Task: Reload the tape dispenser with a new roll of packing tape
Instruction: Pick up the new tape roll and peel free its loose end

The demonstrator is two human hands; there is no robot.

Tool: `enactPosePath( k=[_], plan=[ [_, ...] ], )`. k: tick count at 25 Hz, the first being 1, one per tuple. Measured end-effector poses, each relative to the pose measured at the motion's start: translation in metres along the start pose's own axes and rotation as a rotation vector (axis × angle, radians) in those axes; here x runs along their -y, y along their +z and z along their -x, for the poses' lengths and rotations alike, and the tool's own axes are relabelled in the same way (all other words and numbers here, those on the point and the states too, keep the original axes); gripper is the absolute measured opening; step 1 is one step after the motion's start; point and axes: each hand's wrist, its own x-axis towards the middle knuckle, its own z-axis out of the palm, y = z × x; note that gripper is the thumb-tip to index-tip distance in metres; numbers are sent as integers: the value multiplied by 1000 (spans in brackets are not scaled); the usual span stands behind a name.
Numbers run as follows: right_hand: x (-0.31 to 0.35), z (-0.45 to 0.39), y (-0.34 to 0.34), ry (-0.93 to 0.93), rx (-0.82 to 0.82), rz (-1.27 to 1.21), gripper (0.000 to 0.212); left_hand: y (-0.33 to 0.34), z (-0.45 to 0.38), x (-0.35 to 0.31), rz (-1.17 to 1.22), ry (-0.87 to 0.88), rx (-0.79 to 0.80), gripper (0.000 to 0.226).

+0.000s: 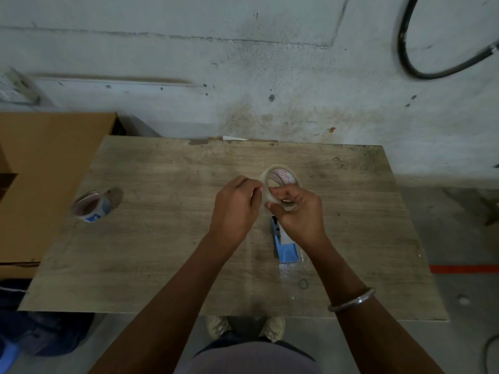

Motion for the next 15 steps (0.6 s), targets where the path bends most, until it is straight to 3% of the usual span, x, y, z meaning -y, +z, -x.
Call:
enactPosePath(
  k=[4,7,15],
  plan=[
    [-7,0,-4,-11,29,70,26,-2,-9,9,2,40,185,4],
    [-13,-1,-4,-23,62,120,22,-1,-12,10,87,-85,271,2],
    [-6,2,-2,15,5,3,28,7,-2,-1,407,-398,117,9]
  ],
)
